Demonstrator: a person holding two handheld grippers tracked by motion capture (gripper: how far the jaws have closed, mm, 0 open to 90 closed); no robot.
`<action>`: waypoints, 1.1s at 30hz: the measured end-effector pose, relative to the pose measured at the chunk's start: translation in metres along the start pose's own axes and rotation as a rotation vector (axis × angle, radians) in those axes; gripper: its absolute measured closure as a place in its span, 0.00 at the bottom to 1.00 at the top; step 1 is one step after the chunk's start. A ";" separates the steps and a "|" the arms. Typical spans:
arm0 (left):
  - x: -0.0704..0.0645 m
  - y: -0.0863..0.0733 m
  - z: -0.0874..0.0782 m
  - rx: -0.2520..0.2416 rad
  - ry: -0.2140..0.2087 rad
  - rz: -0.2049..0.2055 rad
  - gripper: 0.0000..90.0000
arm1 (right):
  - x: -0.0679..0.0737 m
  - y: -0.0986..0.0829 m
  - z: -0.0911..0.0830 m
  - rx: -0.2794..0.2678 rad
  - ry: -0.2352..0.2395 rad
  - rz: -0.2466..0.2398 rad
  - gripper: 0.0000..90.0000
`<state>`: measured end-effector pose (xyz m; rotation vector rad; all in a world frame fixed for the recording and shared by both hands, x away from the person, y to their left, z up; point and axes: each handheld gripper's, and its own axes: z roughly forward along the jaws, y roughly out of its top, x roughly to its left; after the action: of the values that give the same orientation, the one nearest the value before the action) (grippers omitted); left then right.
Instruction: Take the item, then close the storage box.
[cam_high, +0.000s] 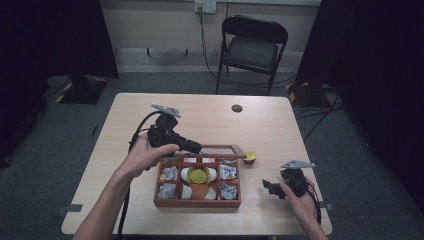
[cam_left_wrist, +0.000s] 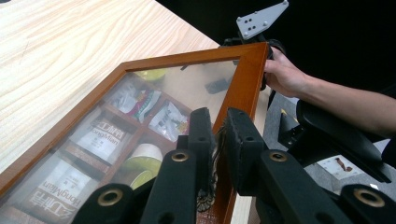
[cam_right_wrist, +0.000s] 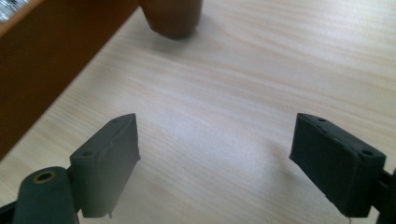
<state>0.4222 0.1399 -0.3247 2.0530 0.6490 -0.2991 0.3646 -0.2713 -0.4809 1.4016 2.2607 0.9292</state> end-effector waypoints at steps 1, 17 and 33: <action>0.000 0.000 0.000 0.008 0.001 0.013 0.90 | 0.000 -0.001 0.001 0.012 -0.003 -0.011 0.16; -0.010 -0.003 0.003 0.034 0.043 0.064 0.90 | 0.001 -0.017 0.009 -0.057 -0.053 -0.054 0.13; -0.020 -0.014 0.008 0.035 0.087 0.108 0.90 | 0.000 -0.018 0.010 -0.068 -0.047 -0.060 0.12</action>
<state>0.3976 0.1328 -0.3299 2.1353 0.5867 -0.1604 0.3582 -0.2728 -0.5004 1.3059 2.2034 0.9352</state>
